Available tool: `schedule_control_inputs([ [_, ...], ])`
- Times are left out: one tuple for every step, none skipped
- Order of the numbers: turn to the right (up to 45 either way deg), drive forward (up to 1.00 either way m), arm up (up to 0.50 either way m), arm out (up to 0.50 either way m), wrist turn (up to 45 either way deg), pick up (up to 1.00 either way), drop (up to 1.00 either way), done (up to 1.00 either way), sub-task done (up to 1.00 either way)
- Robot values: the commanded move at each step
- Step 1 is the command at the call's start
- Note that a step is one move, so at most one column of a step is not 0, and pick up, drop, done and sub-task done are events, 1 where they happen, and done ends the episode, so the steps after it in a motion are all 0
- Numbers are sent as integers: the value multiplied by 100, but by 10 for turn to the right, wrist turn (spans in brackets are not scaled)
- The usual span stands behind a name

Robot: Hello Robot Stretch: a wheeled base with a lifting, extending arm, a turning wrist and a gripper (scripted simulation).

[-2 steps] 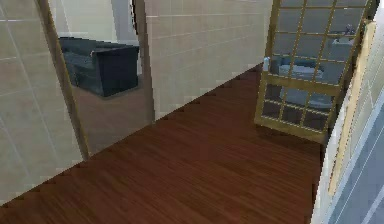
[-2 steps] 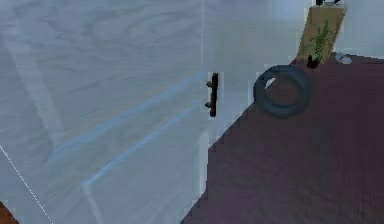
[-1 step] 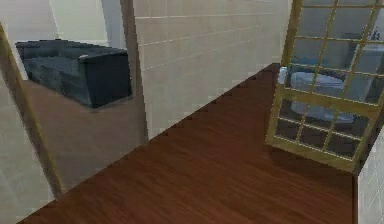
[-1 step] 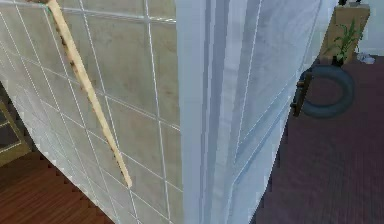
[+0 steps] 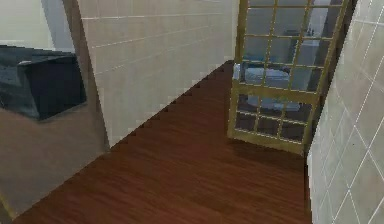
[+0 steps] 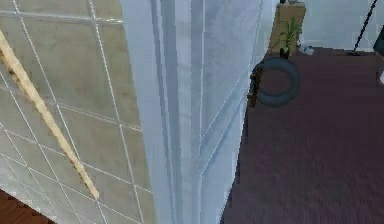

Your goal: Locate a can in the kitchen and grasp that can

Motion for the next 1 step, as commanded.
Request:
schedule_control_inputs([
  [0, 100, 0, 0, 0, 0, 0, 0, 0],
])
